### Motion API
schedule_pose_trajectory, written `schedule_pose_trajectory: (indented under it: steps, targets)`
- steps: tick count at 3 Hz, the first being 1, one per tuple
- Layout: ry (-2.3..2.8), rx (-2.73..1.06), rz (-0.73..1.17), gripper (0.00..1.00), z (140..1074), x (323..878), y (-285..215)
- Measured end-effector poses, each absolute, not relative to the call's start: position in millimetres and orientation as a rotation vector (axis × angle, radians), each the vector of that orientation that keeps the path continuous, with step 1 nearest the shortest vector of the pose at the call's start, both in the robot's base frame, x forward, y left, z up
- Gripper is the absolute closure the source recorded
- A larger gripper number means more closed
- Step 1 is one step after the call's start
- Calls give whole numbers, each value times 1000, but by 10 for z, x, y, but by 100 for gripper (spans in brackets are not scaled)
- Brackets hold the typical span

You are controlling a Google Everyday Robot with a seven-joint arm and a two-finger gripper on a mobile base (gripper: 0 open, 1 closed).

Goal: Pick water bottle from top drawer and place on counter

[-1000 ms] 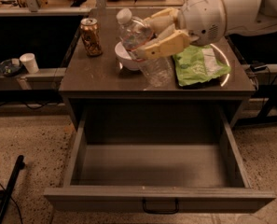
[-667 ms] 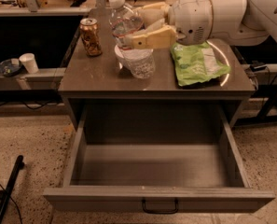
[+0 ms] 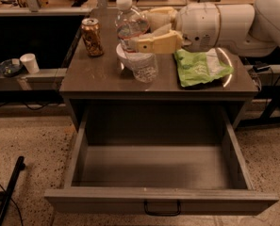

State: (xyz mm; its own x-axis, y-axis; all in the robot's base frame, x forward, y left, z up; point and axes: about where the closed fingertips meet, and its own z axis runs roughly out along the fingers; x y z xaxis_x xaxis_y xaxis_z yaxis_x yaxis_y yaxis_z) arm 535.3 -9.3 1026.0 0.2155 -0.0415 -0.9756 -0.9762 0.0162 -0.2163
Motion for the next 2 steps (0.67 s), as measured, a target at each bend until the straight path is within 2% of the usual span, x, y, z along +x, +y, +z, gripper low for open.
schedule_pose_trajectory:
  steps: [2]
  targets:
    - [1048, -1126, 925, 100, 10246, 5078, -407]
